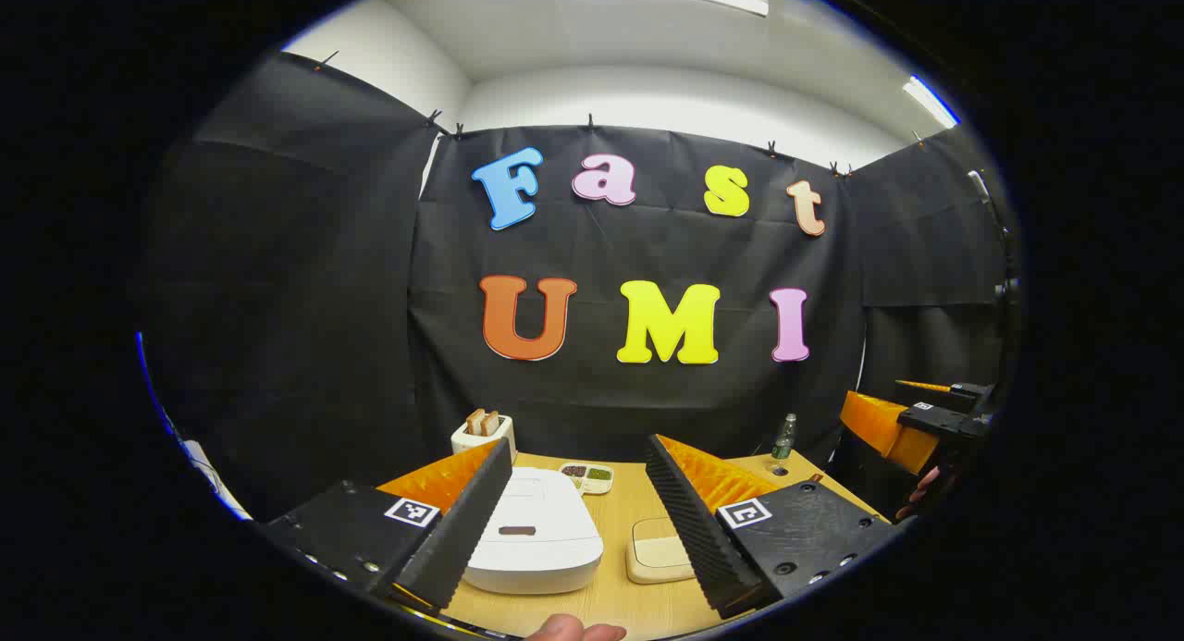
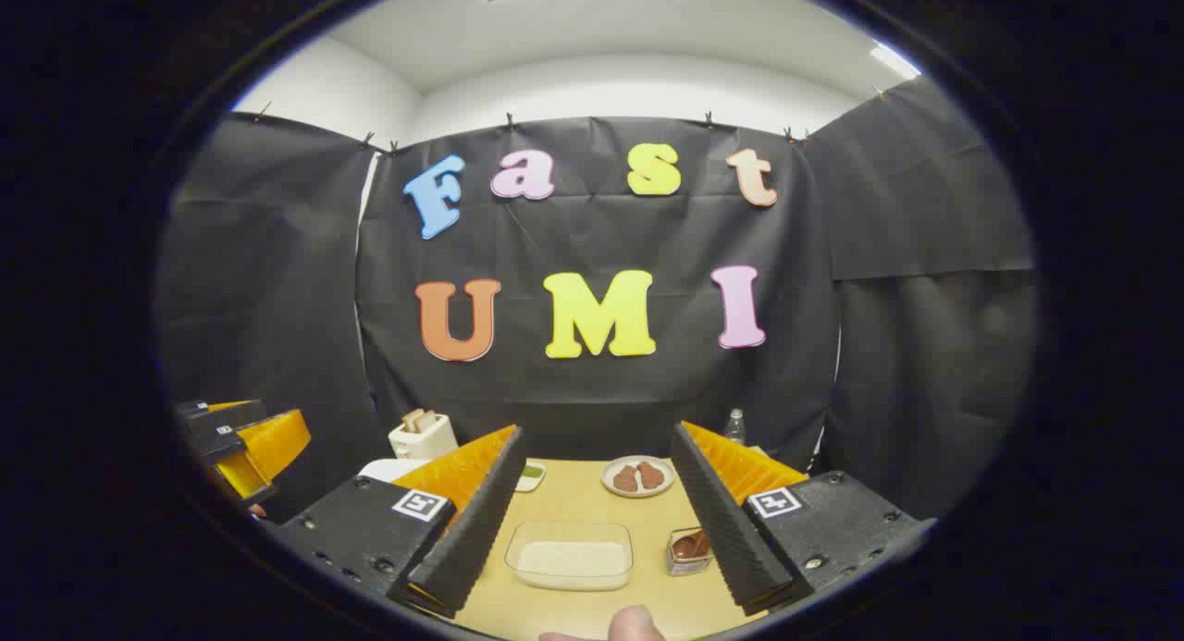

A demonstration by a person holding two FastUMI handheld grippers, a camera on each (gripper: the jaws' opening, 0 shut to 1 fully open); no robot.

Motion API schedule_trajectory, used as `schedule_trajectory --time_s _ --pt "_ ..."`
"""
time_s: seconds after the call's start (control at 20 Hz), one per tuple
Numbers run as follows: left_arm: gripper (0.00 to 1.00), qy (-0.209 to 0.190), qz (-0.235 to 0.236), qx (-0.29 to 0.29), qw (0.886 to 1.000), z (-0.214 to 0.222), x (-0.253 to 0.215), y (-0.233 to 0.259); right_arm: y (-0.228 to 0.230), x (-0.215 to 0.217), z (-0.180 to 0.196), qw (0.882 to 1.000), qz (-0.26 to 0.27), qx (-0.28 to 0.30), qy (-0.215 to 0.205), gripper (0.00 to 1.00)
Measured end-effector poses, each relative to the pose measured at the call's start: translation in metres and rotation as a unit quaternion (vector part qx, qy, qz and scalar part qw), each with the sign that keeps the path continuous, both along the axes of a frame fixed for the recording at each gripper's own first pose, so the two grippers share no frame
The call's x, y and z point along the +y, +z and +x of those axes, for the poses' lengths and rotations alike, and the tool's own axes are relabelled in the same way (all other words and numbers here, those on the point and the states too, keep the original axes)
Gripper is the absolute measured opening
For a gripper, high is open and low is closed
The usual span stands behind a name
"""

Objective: Close the left gripper, press the button to open the rice cooker; take a wooden spoon from the chopstick holder with the right hand, scoop a spoonful of rice and pour it into the rice cooker, then put the wooden spoon back into the chopstick holder.

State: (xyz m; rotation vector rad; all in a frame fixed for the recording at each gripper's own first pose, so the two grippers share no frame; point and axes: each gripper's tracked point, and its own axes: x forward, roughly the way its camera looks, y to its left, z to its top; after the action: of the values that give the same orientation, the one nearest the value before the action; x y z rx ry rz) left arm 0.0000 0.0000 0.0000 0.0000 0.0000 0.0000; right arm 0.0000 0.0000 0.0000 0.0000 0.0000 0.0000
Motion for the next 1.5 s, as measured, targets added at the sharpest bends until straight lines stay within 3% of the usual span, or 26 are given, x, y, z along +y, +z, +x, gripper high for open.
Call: schedule_trajectory --time_s 0.8,1.5 --pt "0.94 0.032 0.0 -0.012 0.999 0.003 0.01 0.005 0.01 -0.013 0.01 1.0 0.02 -0.012 0.009 0.99" --pt "0.94 0.02 0.011 -0.014 1.0 0.008 -0.013 0.003 -0.003 -0.036 0.015 1.0 0.018 0.005 0.015 1.0"
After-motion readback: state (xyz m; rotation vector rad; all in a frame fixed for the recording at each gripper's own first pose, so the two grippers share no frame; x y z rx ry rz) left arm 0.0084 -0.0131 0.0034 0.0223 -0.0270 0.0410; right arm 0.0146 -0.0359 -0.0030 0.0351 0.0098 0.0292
